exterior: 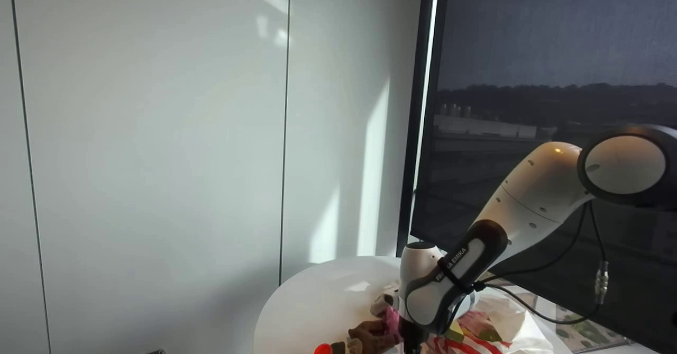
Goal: Put the items, which are on the table, inside the plastic
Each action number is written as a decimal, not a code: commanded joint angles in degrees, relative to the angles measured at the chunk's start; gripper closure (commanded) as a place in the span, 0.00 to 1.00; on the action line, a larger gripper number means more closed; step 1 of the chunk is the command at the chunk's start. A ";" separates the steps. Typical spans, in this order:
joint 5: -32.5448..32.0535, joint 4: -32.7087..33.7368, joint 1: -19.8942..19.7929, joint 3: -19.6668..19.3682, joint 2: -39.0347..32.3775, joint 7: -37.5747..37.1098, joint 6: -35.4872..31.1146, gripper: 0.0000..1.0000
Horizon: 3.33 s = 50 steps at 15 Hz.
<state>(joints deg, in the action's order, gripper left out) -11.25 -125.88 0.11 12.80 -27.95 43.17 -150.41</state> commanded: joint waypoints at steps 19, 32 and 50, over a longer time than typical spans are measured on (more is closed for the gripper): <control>-2.09 4.04 3.87 -0.93 -3.27 1.66 -2.62 0.00; -5.16 -1.69 3.39 -7.86 11.28 -10.96 0.99 0.41; -8.63 4.75 -6.30 -19.70 4.87 -23.90 -2.32 0.04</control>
<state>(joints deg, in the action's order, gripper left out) -18.87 -124.61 -6.31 -6.67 -19.09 20.76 -151.71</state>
